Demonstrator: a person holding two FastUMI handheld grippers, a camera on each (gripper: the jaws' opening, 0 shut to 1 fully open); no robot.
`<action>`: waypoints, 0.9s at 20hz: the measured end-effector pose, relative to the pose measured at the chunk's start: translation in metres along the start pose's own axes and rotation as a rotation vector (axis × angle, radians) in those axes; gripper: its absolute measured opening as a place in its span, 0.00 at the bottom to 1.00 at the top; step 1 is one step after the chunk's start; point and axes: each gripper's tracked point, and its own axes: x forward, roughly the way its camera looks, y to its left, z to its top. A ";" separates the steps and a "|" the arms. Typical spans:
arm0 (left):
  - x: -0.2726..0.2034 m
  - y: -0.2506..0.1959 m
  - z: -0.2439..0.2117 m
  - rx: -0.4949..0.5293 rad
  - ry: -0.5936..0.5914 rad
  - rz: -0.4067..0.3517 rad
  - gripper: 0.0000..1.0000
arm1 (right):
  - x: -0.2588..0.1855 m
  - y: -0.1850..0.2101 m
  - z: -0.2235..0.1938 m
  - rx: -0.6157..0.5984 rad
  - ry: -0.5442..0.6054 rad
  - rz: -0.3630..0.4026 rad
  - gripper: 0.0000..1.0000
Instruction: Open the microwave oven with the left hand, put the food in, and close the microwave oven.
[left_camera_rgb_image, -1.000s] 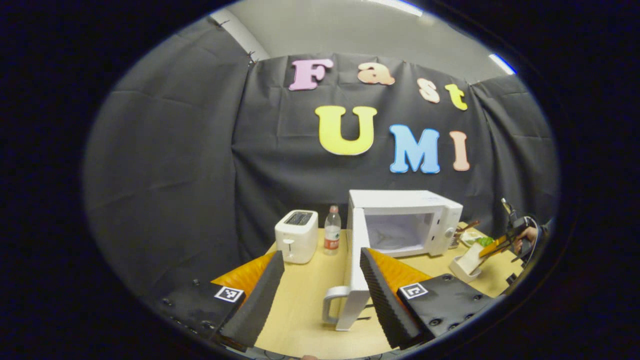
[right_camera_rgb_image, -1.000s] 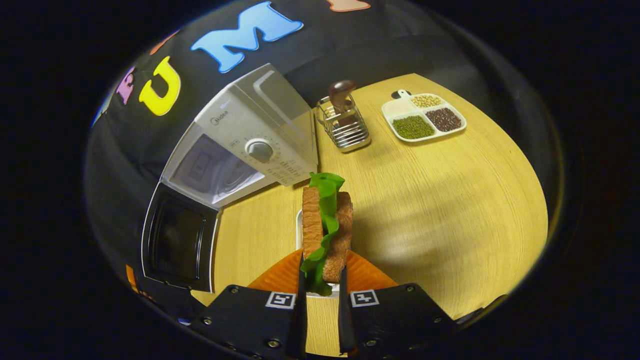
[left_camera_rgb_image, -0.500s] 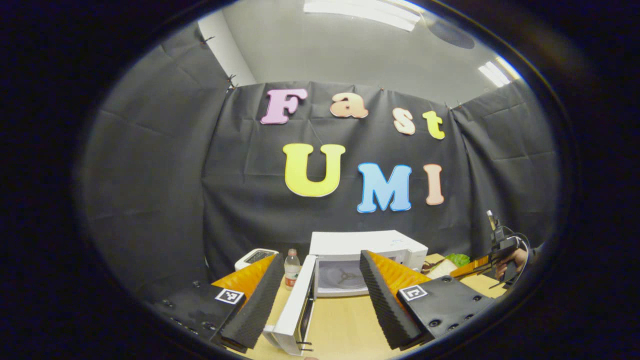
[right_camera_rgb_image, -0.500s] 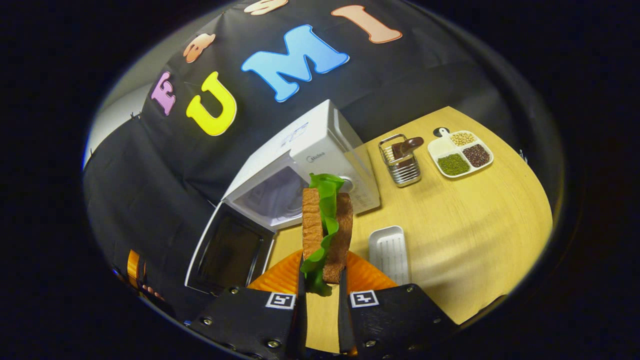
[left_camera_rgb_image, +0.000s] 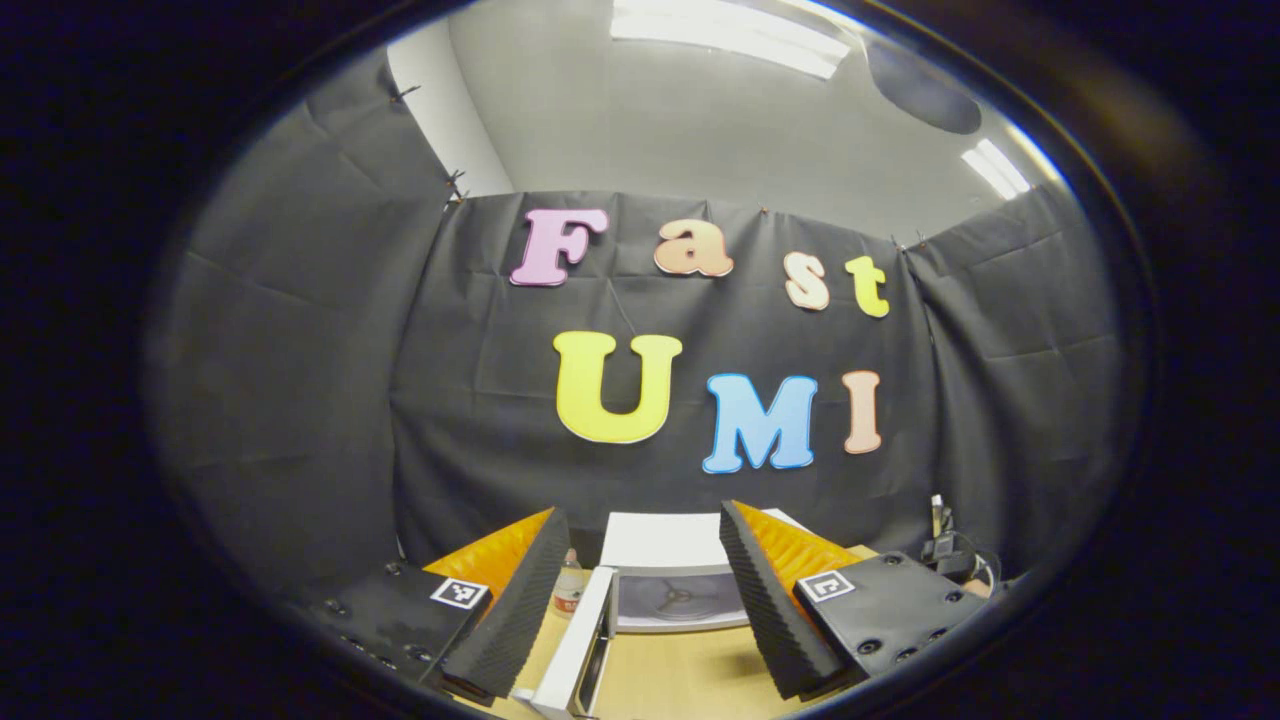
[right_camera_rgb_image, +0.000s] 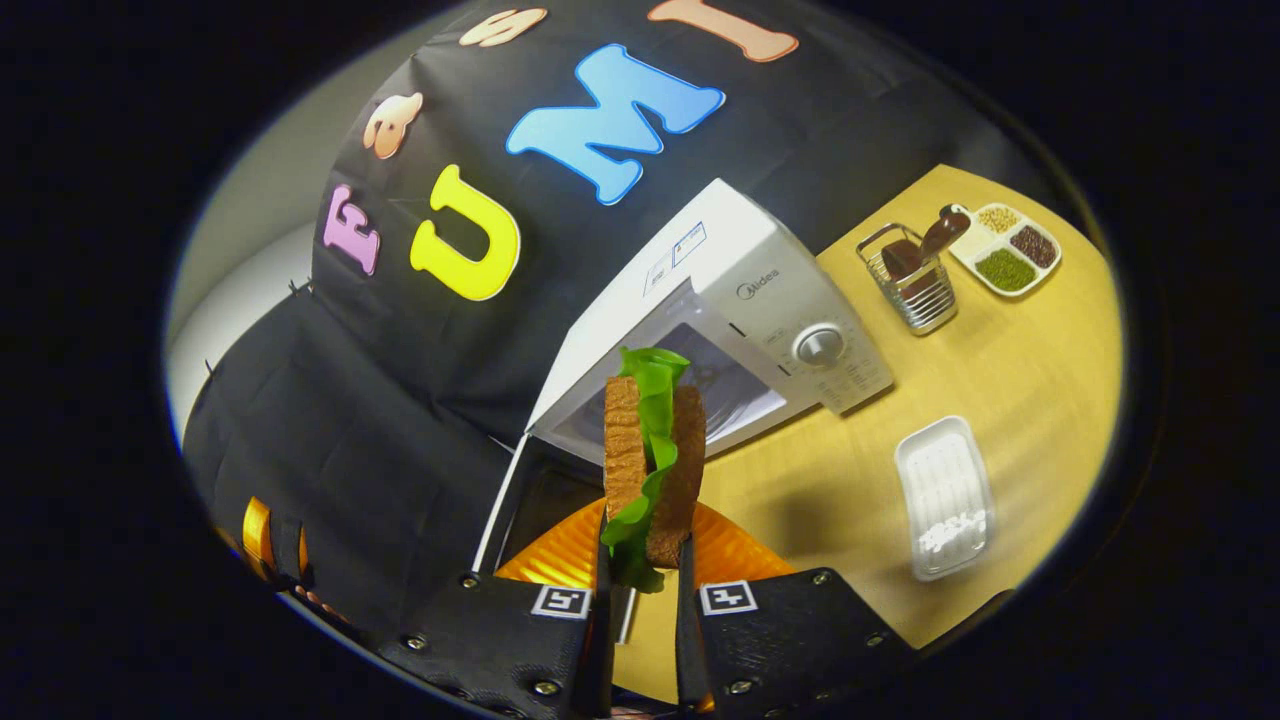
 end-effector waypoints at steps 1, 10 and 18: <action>0.000 0.002 0.001 0.008 0.001 0.000 0.97 | 0.012 0.002 0.000 0.042 -0.021 0.003 0.25; 0.002 0.018 -0.006 0.056 0.040 0.020 0.96 | 0.124 -0.009 0.011 0.392 -0.312 -0.026 0.25; -0.013 0.046 -0.025 0.062 0.105 0.087 0.99 | 0.215 -0.040 0.022 0.604 -0.459 -0.089 0.25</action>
